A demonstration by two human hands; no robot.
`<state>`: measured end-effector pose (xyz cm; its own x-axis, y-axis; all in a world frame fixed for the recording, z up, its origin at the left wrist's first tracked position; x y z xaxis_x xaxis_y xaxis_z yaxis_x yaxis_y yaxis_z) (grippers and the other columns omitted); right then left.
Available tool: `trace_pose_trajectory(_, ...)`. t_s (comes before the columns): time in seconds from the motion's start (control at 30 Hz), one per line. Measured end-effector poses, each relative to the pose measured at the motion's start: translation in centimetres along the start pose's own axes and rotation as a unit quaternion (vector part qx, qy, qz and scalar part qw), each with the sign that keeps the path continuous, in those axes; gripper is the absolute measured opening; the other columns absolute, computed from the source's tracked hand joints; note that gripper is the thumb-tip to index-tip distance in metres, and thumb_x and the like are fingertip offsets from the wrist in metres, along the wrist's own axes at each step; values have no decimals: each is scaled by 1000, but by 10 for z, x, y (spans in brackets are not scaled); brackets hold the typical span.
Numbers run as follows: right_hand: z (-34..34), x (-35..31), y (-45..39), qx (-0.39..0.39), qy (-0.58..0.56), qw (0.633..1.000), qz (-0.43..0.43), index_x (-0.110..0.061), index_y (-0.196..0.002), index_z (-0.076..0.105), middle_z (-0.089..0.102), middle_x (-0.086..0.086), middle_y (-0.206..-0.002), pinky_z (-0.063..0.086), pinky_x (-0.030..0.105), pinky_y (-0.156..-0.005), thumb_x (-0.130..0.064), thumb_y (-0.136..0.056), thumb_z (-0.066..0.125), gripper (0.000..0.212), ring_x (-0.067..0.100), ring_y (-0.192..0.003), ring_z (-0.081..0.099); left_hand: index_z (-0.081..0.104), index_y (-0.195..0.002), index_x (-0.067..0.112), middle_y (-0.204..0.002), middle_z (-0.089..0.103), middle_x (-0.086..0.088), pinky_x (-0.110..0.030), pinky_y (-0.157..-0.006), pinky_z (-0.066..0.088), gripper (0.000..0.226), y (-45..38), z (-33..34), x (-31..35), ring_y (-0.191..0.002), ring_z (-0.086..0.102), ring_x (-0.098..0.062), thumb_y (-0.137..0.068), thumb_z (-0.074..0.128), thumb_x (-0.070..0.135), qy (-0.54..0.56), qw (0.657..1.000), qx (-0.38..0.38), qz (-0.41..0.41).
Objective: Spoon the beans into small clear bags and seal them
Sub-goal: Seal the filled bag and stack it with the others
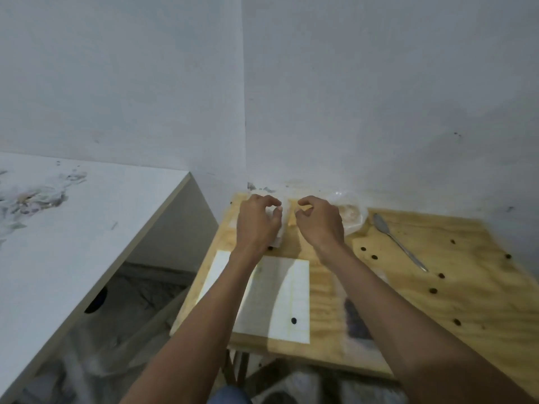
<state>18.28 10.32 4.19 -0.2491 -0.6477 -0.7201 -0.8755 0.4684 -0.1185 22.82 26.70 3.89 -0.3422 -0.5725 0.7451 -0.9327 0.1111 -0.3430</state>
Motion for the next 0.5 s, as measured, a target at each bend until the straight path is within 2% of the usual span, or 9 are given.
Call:
trace_pose_trajectory(0.1, -43, 25, 16, 25, 6, 1000, 14, -25, -114, 72, 72, 1, -110, 50, 29, -73, -29, -95, 64, 21, 20, -86, 64, 73, -104, 17, -98, 70, -5, -31, -77, 47, 15, 36, 33, 35, -90, 62, -18, -92, 69, 25, 9, 998, -58, 11)
trace_pose_trajectory(0.17, -70, 47, 30, 32, 19, 999, 31, -24, -106, 73, 72, 0, -108, 55, 31, -75, -28, -92, 66, 17, 23, -88, 67, 69, -103, 17, -90, 68, -5, -32, -71, 45, 16, 63, 53, 52, -85, 63, -22, -92, 70, 28, -6, 995, -102, 5)
trace_pose_trajectory(0.23, -88, 72, 47, 5, 60, 996, 60, -18, -100, 75, 72, 2, -104, 58, 35, -75, -25, -90, 65, 16, 24, -86, 67, 63, -103, 17, -84, 66, -5, -32, -68, 44, 19, 91, 68, 63, -83, 65, -27, -92, 70, 31, -27, 989, -141, -15)
trace_pose_trajectory(0.33, -101, 108, 77, -68, 116, 985, 109, -8, -100, 77, 75, 11, -101, 64, 44, -75, -24, -87, 68, 22, 29, -84, 71, 58, -111, 13, -100, 67, -10, -34, -70, 44, 31, 130, 81, 73, -91, 64, -29, -92, 70, 36, -85, 976, -196, -54)
trace_pose_trajectory(0.43, -101, 134, 104, -106, 152, 973, 138, -10, -99, 76, 74, 9, -98, 55, 34, -68, -30, -85, 74, 24, 27, -87, 69, 55, -118, 9, -106, 59, -7, -32, -69, 39, 41, 156, 88, 83, -91, 54, -23, -89, 72, 33, -113, 967, -215, -78)
trace_pose_trajectory(0.5, -100, 145, 114, -84, 128, 977, 152, -11, -93, 75, 74, 8, -93, 58, 35, -72, -26, -82, 77, 18, 27, -86, 69, 54, -119, 10, -105, 57, -6, -30, -69, 39, 40, 165, 91, 90, -92, 52, -22, -88, 72, 26, -109, 965, -222, -84)
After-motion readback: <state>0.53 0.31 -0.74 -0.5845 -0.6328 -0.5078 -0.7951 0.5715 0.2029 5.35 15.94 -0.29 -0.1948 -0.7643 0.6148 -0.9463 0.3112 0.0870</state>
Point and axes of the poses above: each hand's wrist, its own y-axis away from the middle knuckle, its own z-axis out of the palm, x = y × z, the point moved 8 cm from there along -y, towards the middle knuckle
